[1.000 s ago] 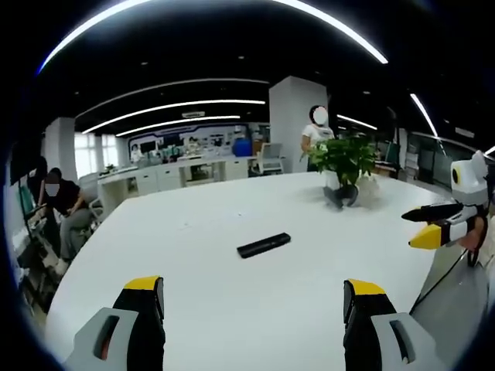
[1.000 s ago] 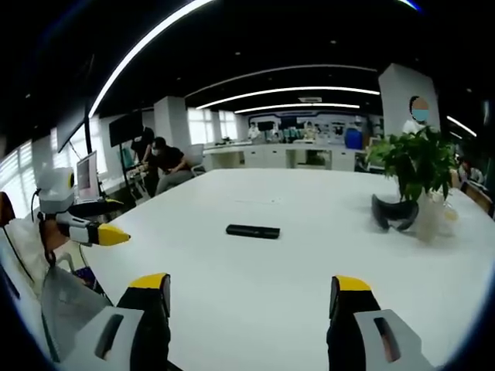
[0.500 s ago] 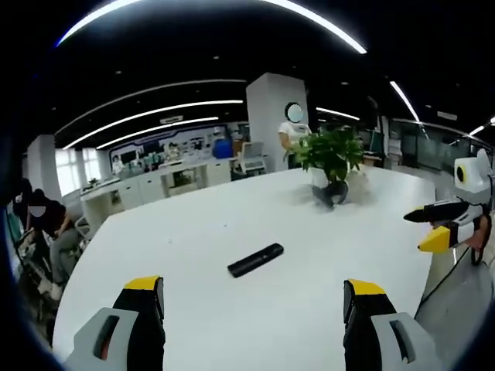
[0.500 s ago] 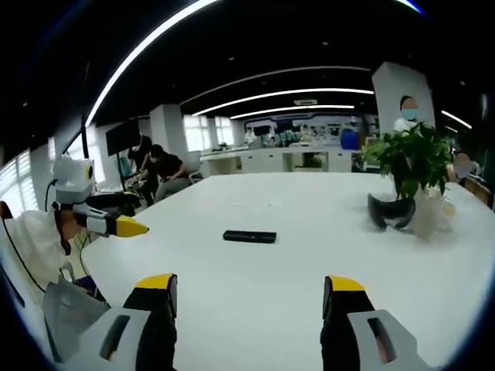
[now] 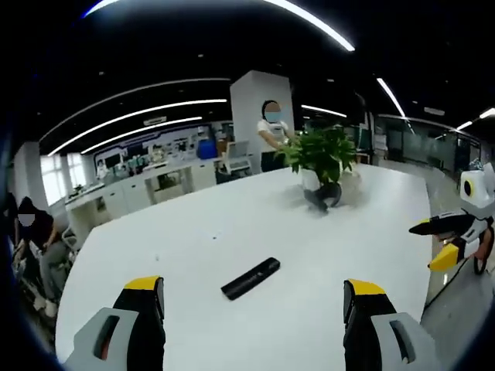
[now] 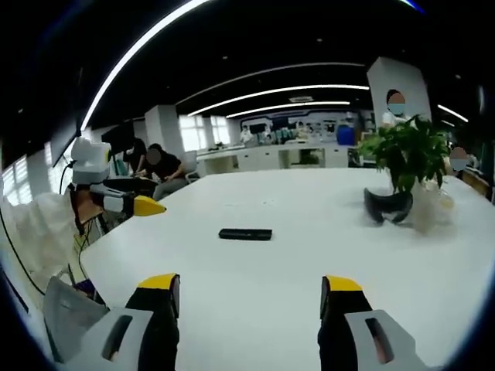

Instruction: Press the specified remote control buttons in sequence, fully releasing each button before pressing the next.

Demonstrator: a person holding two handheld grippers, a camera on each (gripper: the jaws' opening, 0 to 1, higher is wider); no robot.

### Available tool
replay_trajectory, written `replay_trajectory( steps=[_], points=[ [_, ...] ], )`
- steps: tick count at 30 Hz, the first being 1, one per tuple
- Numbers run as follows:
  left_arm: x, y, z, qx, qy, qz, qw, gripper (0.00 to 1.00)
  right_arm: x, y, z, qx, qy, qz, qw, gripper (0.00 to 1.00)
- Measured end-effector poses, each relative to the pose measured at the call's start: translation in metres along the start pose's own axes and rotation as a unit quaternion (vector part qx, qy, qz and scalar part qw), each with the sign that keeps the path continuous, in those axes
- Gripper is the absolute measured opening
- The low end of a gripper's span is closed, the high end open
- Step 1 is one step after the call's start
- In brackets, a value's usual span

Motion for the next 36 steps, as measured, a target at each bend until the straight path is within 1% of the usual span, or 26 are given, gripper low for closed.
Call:
replay_trajectory(
  steps=[4, 8, 9, 10, 11, 15, 16, 19, 22, 25, 27, 29, 31, 35, 36],
  points=[
    [-0.013, -0.002, -0.004, -0.013, 0.009, -0.014, 0.9998, 0.99, -0.001, 0.002, 0.004, -0.002, 0.005, -0.007, 1.0000, 0.72],
    [-0.027, -0.002, -0.007, -0.025, 0.021, -0.029, 0.9990, 0.99, -0.002, 0.001, 0.008, -0.003, 0.009, -0.007, 0.9999, 0.72],
    [-0.031, -0.001, -0.005, -0.029, 0.037, -0.036, 0.9982, 0.97, -0.002, 0.001, 0.009, -0.003, 0.010, -0.007, 0.9999, 0.72],
    [-0.034, 0.000, -0.003, -0.029, 0.045, -0.043, 0.9976, 0.94, -0.002, 0.001, 0.011, -0.005, 0.011, -0.007, 0.9999, 0.72],
    [-0.037, 0.001, -0.004, -0.030, 0.043, -0.046, 0.9975, 0.94, -0.002, 0.002, 0.012, -0.007, 0.013, -0.007, 0.9999, 0.71],
    [-0.053, 0.005, -0.004, -0.053, 0.066, -0.062, 0.9945, 0.93, -0.001, 0.003, 0.018, -0.012, 0.021, -0.008, 0.9997, 0.71],
    [-0.058, 0.008, -0.004, -0.059, 0.077, -0.069, 0.9929, 0.93, 0.000, 0.003, 0.020, -0.013, 0.024, -0.008, 0.9996, 0.71],
    [-0.069, 0.013, -0.004, -0.071, 0.089, -0.086, 0.9897, 0.92, 0.001, 0.004, 0.024, -0.016, 0.032, -0.008, 0.9993, 0.71],
    [-0.081, 0.017, -0.005, -0.086, 0.104, -0.097, 0.9861, 0.89, 0.000, 0.004, 0.030, -0.022, 0.039, -0.011, 0.9989, 0.71],
    [-0.092, 0.023, -0.004, -0.103, 0.122, -0.111, 0.9809, 0.87, -0.001, 0.006, 0.035, -0.023, 0.045, -0.015, 0.9986, 0.70],
    [-0.099, 0.029, -0.002, -0.116, 0.138, -0.122, 0.9760, 0.84, -0.002, 0.007, 0.036, -0.024, 0.046, -0.017, 0.9985, 0.70],
    [-0.106, 0.033, -0.001, -0.123, 0.146, -0.130, 0.9730, 0.82, -0.002, 0.008, 0.037, -0.025, 0.047, -0.019, 0.9984, 0.70],
    [-0.114, 0.042, -0.001, -0.140, 0.167, -0.144, 0.9653, 0.81, -0.003, 0.007, 0.039, -0.024, 0.052, -0.019, 0.9982, 0.71],
    [-0.124, 0.058, -0.007, -0.167, 0.186, -0.177, 0.9519, 0.76, -0.003, 0.008, 0.042, -0.026, 0.056, -0.021, 0.9979, 0.70],
    [-0.127, 0.061, -0.007, -0.170, 0.191, -0.180, 0.9501, 0.74, -0.003, 0.009, 0.042, -0.027, 0.057, -0.022, 0.9978, 0.70]
  ],
)
Point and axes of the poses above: the point that each gripper's makers call its tool centre point, and the gripper's own axes: x roughly backward along the fingers, z roughly to its right, y roughly out of its underside, the point moved 4 cm from there along x, roughly backward along the fingers, and after that the axes turned 10 degrees about z, right-handed, at the moved point
